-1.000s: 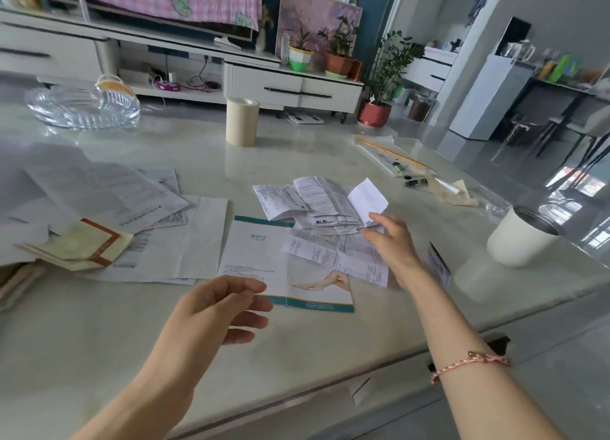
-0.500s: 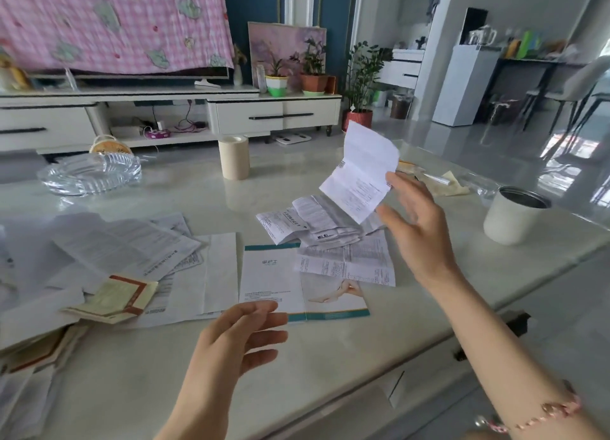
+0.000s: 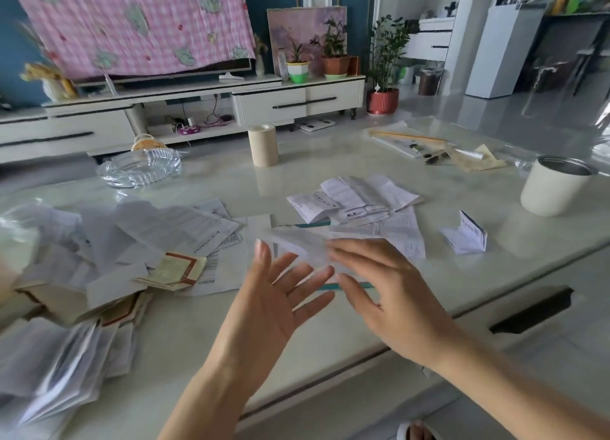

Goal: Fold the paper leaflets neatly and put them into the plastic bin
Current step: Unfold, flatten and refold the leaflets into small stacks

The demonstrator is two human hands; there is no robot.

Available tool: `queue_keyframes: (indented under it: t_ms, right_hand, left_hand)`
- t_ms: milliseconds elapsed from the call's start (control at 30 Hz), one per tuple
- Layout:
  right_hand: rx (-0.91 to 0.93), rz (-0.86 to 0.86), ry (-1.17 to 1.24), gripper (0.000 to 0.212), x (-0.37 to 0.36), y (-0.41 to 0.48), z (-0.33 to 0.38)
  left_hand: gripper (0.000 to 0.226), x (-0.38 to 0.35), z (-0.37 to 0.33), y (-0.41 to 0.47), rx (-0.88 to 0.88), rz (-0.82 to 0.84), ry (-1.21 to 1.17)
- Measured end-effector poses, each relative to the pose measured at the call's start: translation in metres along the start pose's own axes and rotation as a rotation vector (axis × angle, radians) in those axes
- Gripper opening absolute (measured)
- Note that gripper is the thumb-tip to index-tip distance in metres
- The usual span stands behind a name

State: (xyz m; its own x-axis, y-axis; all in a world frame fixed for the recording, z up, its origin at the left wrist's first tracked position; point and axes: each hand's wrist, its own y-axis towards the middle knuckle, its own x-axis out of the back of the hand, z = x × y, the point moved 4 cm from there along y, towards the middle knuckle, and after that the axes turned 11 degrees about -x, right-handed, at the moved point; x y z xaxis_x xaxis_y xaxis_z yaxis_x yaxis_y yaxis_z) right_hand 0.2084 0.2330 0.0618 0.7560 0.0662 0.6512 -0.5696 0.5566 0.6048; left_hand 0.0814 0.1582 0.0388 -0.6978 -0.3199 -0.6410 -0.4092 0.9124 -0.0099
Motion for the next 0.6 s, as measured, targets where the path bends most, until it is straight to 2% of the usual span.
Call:
queue_keyframes:
  t_ms: [100,200,300,367,400,500,600]
  right_hand:
    - [0.150,0.121,-0.145,0.029,-0.011,-0.007,0.007]
    - [0.136,0.226,-0.071,0.026,-0.019,-0.015,0.012]
    - [-0.099,0.187,0.260,0.016,-0.012,-0.014,0.011]
    - [-0.324,0.122,0.422,0.009,-0.005,-0.009,0.004]
    - [-0.449,0.158,0.487,0.015,-0.005,-0.007,0.000]
    - [-0.745,0.420,0.708,0.023,-0.012,-0.006,-0.010]
    - [-0.852,0.492,0.865,0.019,-0.019,-0.009,-0.009]
  left_hand:
    - [0.049,0.002,-0.003,-0.003,-0.051,0.003,0.128]
    - [0.020,0.014,0.000,-0.005,-0.118,-0.183,0.355]
    - [0.019,0.016,-0.002,-0.005,-0.158,-0.214,0.533]
    - [0.017,0.010,-0.003,-0.006,-0.130,-0.126,0.541]
    - [0.017,0.006,-0.002,-0.008,-0.106,-0.069,0.541]
    - [0.020,-0.003,0.001,-0.012,-0.056,0.074,0.566]
    - [0.022,-0.007,0.003,-0.014,-0.042,0.142,0.602]
